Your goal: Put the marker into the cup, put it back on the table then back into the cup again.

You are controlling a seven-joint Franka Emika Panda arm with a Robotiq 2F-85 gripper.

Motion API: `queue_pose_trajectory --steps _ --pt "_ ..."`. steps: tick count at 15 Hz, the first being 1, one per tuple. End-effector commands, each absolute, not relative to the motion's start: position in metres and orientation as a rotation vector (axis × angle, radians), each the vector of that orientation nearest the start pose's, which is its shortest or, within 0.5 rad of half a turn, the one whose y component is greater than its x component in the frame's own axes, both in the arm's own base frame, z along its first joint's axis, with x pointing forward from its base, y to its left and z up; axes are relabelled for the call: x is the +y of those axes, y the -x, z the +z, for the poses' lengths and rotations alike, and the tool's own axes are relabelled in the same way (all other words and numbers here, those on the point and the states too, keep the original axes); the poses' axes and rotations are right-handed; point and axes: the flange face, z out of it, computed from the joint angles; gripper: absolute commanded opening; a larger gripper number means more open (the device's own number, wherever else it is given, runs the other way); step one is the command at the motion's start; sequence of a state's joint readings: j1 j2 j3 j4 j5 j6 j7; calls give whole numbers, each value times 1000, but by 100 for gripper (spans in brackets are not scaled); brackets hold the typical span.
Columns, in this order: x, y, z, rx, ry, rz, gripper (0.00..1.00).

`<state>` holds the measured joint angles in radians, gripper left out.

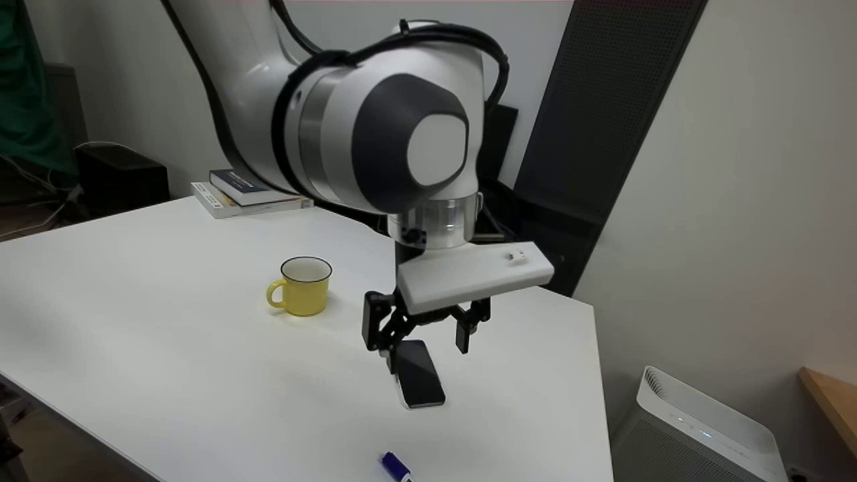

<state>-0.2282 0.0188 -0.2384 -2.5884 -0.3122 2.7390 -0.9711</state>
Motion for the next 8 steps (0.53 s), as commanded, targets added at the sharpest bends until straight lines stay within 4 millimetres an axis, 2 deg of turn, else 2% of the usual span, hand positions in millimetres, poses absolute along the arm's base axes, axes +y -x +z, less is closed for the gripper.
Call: queue_pose_trajectory --steps 1,8 --pt "-219 -418 247 -1473 2991 -2 100" --pt "-236 -415 207 -1715 2747 95 100"
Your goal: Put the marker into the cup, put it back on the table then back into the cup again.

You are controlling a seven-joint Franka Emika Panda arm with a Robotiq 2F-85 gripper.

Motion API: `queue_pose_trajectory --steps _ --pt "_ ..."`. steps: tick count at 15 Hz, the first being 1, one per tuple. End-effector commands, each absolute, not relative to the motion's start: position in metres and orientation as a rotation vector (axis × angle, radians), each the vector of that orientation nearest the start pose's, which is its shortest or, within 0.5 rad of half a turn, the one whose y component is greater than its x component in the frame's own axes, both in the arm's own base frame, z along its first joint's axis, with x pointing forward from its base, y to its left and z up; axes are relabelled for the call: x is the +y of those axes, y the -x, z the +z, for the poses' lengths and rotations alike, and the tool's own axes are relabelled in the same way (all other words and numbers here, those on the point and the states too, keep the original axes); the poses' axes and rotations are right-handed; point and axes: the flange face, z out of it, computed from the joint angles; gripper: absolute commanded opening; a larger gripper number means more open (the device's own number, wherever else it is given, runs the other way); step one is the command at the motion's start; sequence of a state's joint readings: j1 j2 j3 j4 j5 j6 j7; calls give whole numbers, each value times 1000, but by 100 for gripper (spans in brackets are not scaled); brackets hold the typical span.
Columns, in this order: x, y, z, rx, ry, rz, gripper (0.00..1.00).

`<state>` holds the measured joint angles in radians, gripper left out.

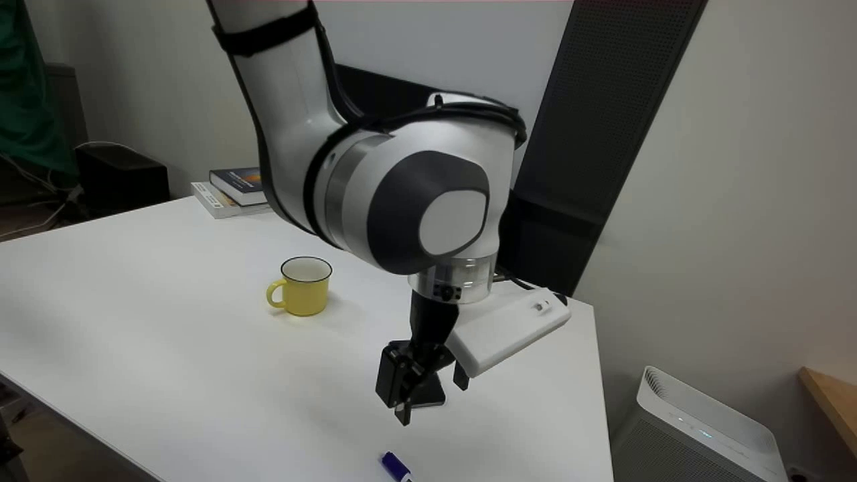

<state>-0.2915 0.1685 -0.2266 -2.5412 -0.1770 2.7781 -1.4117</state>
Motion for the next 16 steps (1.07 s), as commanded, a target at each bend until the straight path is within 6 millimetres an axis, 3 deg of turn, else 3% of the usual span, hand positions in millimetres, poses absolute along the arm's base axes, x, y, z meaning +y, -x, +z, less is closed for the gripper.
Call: queue_pose_trajectory --steps 1,6,16 --pt "-238 -415 201 -1732 2728 104 100" --pt "-242 -412 179 -1750 2708 120 100" --pt "-228 -400 135 -1804 2634 113 100"
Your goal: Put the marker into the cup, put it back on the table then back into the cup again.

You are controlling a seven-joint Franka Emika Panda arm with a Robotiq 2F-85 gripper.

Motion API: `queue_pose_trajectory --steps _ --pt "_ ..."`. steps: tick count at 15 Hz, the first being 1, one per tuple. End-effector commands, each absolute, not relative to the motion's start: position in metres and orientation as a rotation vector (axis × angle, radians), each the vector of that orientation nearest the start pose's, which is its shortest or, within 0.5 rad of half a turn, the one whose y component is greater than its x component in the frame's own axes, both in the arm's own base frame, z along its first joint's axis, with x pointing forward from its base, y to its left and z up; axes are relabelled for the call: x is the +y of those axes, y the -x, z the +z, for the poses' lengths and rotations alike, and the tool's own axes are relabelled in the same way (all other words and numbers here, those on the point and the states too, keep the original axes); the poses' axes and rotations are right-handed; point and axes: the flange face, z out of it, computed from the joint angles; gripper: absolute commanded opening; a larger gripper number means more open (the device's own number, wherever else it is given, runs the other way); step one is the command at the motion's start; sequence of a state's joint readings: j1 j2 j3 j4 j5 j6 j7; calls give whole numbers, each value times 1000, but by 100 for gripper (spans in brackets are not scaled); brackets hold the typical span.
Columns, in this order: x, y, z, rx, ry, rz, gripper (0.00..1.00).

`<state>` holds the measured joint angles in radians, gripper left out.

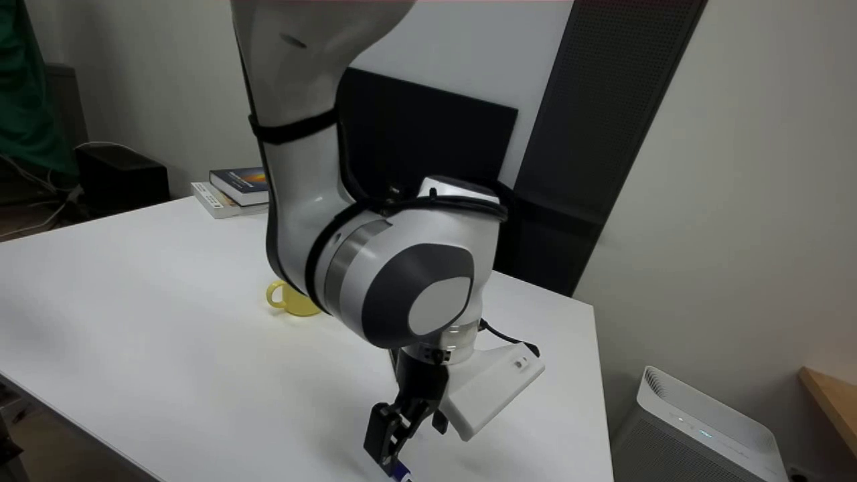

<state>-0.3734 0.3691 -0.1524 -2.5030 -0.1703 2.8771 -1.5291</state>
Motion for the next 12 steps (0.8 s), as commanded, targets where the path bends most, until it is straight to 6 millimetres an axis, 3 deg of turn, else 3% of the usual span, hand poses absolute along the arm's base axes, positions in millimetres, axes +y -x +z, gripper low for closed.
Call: queue_pose_trajectory --steps 1,12 --pt "-228 -399 132 -1811 2627 115 100" --pt "-223 -397 112 -1857 2605 123 100"
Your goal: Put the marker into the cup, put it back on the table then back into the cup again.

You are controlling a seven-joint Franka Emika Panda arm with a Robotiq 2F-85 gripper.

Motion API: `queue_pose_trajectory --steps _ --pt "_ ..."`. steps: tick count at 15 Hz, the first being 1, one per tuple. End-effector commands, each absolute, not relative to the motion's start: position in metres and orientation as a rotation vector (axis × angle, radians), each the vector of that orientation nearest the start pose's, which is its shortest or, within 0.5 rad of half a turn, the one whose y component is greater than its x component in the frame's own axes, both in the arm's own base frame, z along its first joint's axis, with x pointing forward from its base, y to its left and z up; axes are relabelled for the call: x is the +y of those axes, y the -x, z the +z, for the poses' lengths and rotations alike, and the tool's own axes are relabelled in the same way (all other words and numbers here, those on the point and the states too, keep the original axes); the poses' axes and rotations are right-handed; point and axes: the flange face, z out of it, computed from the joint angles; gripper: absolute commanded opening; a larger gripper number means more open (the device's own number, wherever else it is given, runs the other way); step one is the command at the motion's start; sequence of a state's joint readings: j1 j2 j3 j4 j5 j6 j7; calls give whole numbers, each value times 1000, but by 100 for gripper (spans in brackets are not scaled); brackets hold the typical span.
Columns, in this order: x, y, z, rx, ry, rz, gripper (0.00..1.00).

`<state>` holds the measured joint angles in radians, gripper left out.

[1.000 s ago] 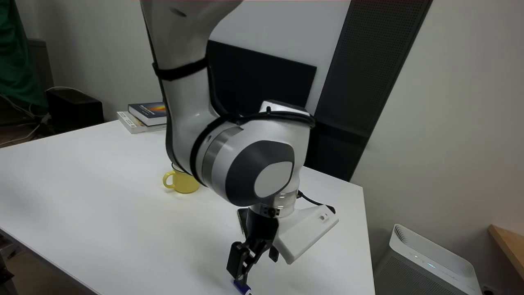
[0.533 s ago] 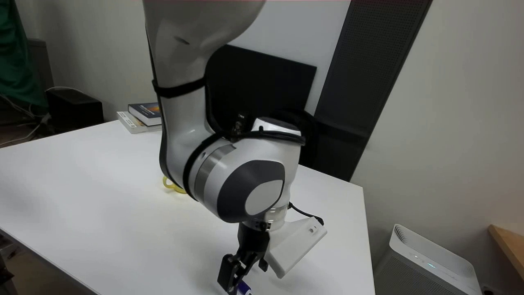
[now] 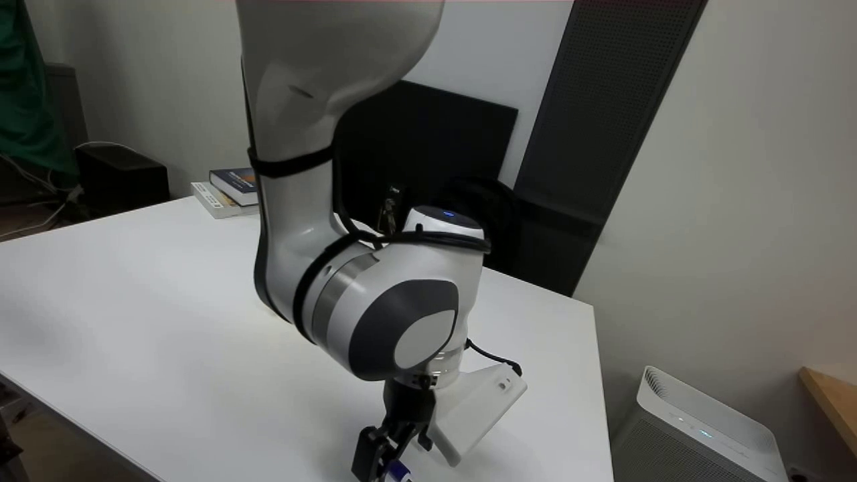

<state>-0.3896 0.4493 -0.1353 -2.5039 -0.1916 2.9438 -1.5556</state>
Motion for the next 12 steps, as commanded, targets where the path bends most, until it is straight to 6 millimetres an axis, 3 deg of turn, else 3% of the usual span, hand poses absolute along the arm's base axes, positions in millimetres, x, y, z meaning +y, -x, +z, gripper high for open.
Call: queue_pose_trajectory --steps 1,7,8,10,12 --pt "-222 -397 112 -1862 2607 123 100" --pt "-217 -399 109 -1856 2616 120 100" --pt "-216 -399 109 -1851 2617 127 75" --pt "-214 -401 109 -1846 2626 126 67" --pt "-217 -406 114 -1818 2649 108 51"
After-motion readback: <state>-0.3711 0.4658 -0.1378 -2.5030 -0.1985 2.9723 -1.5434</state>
